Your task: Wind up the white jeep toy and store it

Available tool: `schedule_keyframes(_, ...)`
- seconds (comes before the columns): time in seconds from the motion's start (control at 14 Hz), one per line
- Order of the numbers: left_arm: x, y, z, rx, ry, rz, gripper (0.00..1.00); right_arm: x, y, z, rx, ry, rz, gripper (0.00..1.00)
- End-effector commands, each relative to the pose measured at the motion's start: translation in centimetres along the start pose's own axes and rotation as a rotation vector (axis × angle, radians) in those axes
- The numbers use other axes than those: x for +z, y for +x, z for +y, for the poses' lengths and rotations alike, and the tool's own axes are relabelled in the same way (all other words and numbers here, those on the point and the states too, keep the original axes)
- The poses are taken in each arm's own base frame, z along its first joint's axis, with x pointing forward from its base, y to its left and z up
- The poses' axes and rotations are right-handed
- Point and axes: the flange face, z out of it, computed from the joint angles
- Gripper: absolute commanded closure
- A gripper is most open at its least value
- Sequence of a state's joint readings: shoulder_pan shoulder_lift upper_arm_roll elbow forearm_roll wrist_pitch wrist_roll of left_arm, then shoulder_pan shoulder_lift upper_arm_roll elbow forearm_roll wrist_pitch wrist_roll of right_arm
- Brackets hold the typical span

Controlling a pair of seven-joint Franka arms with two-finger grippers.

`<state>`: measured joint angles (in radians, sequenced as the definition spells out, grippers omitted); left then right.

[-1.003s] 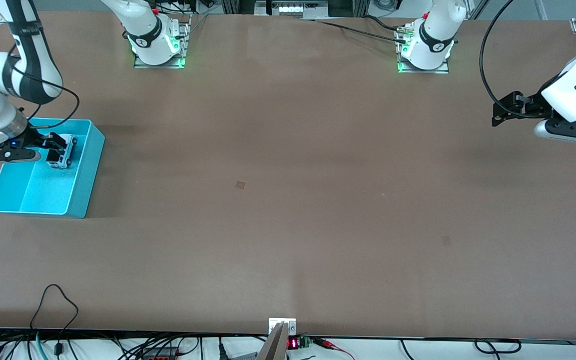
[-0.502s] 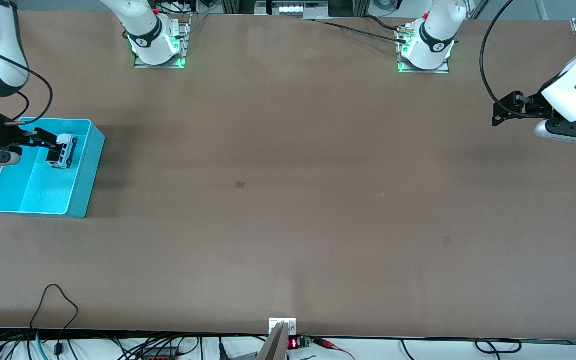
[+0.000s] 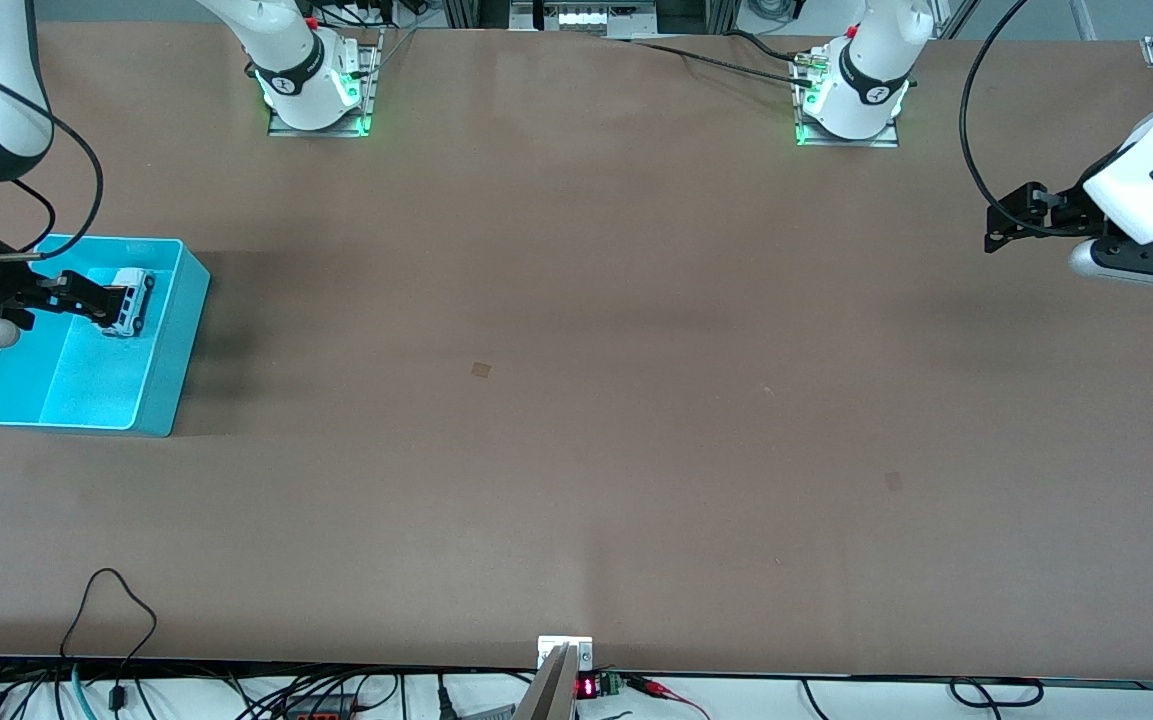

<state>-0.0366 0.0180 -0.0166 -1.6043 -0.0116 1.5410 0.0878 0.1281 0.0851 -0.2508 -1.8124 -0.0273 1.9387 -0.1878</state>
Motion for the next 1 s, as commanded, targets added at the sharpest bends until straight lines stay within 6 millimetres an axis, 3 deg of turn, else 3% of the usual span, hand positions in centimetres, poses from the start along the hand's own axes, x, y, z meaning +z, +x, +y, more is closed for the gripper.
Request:
schedule_keyframes(0.0,-0.9,-0.5,0.3,-0.005,0.006,0.001,0.00,-2.7,0.4,-0.6,0.016,0.017,-0.022,0.00)
schedule_keyframes(0.29,-0.9,-0.4,1.0,0.006,0.007,0.001,0.00,-5.1,0.7,-1.0,0.019,0.048,0.011,0.00)
schedule_keyframes(0.5,-0.9,-0.5,0.9,0.000,0.007,0.001,0.00,-7.9,0.4,-3.0,0.079,0.078,-0.024,0.00)
schedule_keyframes(0.65,-0.9,-0.5,1.0,-0.012,0.007,0.001,0.00,-9.9,-0.1,-5.4,0.081,0.087,-0.011,0.00)
schedule_keyframes(0.93,-0.9,-0.7,1.1,-0.014,0.006,-0.011,0.00,-11.8,-1.0,-8.1,0.089,0.086,0.015,0.00)
